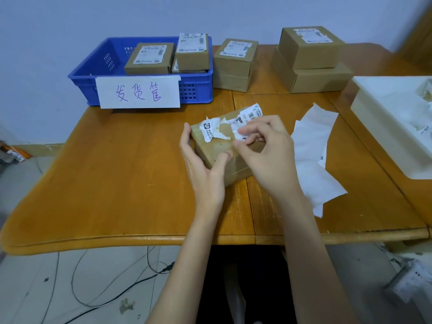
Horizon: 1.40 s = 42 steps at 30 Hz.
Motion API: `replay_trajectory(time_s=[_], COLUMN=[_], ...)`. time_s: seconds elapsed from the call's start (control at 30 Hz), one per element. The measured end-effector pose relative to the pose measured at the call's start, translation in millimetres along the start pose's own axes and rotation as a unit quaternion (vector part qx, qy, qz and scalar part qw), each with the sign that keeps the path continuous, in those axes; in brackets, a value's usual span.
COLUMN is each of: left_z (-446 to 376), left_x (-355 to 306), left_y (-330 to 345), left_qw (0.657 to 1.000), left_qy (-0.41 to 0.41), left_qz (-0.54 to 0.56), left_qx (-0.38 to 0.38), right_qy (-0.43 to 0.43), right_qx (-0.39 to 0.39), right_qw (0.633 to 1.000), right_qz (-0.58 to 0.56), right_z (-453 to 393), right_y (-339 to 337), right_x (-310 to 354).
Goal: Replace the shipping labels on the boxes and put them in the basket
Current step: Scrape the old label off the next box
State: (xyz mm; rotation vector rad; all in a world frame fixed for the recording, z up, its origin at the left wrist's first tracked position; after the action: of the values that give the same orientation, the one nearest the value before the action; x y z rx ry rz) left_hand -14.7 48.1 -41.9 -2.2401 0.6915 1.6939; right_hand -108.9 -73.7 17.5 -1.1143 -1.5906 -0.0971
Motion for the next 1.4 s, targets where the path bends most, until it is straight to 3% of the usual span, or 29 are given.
replay_trajectory(time_s=[0.3, 0.43, 0.53, 0.6, 0.77, 1.07, 1.4], left_z=[2, 2, 3, 5, 11, 0, 8], left_x=[1, -3, -1, 4, -1, -4, -3], left_y=[1, 0, 0, -2, -11, -36, -27], left_qw=[1.0, 0.999, 0.999, 0.998, 0.994, 0.983, 0.979], left_qy=[0.015, 0.015, 0.016, 0.004, 0.017, 0.033, 0.008], left_qz=[0.008, -0.007, -0.029, -0.038, -0.042, -0.024, -0.041], left_qx=[-0.022, -0.03, -0.032, -0.045, -0.099, -0.178, -0.199], right_qy=[0.068, 0.044, 0.004, -0.012, -0.012, -0.001, 0.01], right_qx=[-0.065, 0.018, 0.058, 0.041, 0.02, 0.1, 0.117], right_qw=[0.996, 0.994, 0.991, 0.994, 0.99, 0.995, 0.993], right_qz=[0.01, -0.102, -0.122, -0.104, 0.136, -0.002, 0.015], right_z=[-14, -13, -7, -6, -6, -6, -12], right_y=[0, 0, -4, -9, -12, -3, 8], right_x=[-13, -10, 3, 5, -4, -6, 2])
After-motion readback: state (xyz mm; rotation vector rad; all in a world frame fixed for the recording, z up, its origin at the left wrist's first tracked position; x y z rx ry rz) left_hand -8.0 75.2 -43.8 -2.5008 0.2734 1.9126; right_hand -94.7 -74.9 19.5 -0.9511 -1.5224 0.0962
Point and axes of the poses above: each hand's wrist, its own z-axis away from the middle knuckle, its own y-axis out of the palm, x = y × z, the point moved 9 cm from there along -z, towards the middle knuckle, and after that the axes turned 12 degrees about x, right-handed, at the moved point
